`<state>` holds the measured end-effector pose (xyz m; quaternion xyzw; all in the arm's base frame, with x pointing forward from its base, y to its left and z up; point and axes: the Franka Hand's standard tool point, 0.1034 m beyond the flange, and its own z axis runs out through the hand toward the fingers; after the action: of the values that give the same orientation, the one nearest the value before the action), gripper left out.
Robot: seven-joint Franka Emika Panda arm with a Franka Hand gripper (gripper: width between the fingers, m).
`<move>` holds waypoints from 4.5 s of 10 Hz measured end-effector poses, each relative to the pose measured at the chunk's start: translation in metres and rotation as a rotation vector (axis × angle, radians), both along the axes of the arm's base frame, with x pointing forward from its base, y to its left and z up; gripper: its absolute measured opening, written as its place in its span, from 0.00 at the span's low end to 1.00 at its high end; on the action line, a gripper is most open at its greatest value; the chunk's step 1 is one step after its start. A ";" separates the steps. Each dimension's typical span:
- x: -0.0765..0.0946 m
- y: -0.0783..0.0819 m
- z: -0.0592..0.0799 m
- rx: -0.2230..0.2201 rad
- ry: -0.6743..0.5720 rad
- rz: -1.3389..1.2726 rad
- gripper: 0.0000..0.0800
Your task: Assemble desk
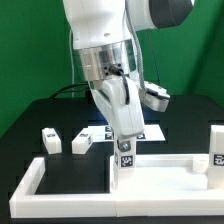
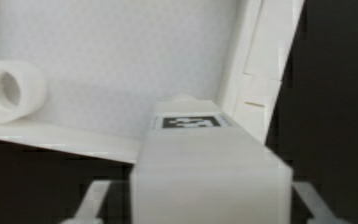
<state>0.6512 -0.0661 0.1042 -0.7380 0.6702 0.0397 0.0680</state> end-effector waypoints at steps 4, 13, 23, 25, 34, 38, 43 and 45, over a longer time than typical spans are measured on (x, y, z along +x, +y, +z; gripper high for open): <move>0.003 -0.002 0.001 0.068 0.042 -0.467 0.37; 0.005 0.013 0.030 0.072 0.019 -0.498 0.80; -0.034 0.083 0.033 0.086 0.075 -0.356 0.81; -0.037 0.086 0.031 0.091 0.097 -0.303 0.81; -0.112 0.085 -0.030 -0.009 0.053 -0.223 0.81; -0.110 0.083 -0.046 -0.045 -0.036 -0.176 0.81; -0.109 0.078 -0.052 -0.053 -0.058 -0.107 0.81; -0.108 0.076 -0.056 -0.061 -0.069 -0.107 0.81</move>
Offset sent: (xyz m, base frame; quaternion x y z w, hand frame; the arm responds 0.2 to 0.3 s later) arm 0.0111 0.0082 -0.0016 0.0370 -0.0480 0.2997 0.9521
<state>0.5428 0.0101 0.0487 -0.7038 0.7069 -0.0099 0.0705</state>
